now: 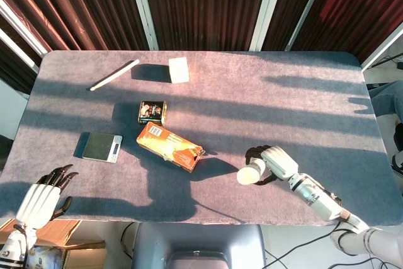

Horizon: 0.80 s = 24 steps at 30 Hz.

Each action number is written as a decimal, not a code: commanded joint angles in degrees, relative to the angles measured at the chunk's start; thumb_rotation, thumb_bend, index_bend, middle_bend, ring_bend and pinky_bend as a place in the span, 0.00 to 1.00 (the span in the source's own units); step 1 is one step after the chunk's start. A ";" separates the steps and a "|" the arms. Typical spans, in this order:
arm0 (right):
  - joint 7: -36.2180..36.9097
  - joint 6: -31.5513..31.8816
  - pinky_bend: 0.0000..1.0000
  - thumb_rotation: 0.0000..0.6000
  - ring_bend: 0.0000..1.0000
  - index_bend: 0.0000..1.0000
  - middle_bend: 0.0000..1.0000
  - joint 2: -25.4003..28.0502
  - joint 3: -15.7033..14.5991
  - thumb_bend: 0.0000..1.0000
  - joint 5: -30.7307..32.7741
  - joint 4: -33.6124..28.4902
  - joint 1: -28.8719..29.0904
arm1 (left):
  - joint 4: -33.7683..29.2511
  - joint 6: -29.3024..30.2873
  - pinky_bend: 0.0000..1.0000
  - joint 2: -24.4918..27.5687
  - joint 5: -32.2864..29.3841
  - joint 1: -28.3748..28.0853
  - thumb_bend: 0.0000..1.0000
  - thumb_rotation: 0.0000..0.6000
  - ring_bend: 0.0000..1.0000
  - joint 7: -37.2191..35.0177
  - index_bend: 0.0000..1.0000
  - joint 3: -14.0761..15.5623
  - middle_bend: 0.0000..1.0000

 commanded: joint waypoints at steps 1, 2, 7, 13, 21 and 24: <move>39.55 4.08 0.46 1.00 0.36 0.56 0.45 -1.83 -5.05 0.30 -4.65 9.36 0.74 | 0.01 -0.08 0.33 -0.04 -0.02 -0.04 0.41 1.00 0.14 0.09 0.24 -0.02 0.10; 45.68 3.91 0.46 1.00 0.35 0.55 0.45 -1.88 -6.36 0.30 -5.65 10.89 1.28 | 0.01 -0.11 0.33 -0.05 -0.04 -0.05 0.41 1.00 0.14 0.17 0.24 -0.01 0.10; 53.86 4.21 0.43 1.00 0.32 0.52 0.45 -4.72 -8.56 0.30 -6.92 19.24 1.28 | -0.04 -0.23 0.33 -0.06 -0.15 -0.06 0.41 1.00 0.14 0.27 0.24 -0.02 0.10; 54.07 3.99 0.41 1.00 0.30 0.50 0.42 -5.97 -10.23 0.30 -7.66 23.32 1.04 | -0.09 -0.32 0.33 -0.02 -0.26 -0.08 0.41 1.00 0.14 0.21 0.24 -0.04 0.10; 50.51 3.25 0.33 1.00 0.22 0.47 0.35 -4.88 -11.52 0.30 -7.81 23.55 0.94 | -0.15 -0.37 0.33 0.01 -0.30 -0.07 0.41 1.00 0.14 0.26 0.24 -0.01 0.10; 48.58 3.50 0.25 1.00 0.15 0.45 0.28 -4.13 -11.86 0.30 -7.90 23.18 0.77 | -0.16 -0.35 0.33 0.02 -0.31 -0.05 0.41 1.00 0.14 0.31 0.24 -0.02 0.10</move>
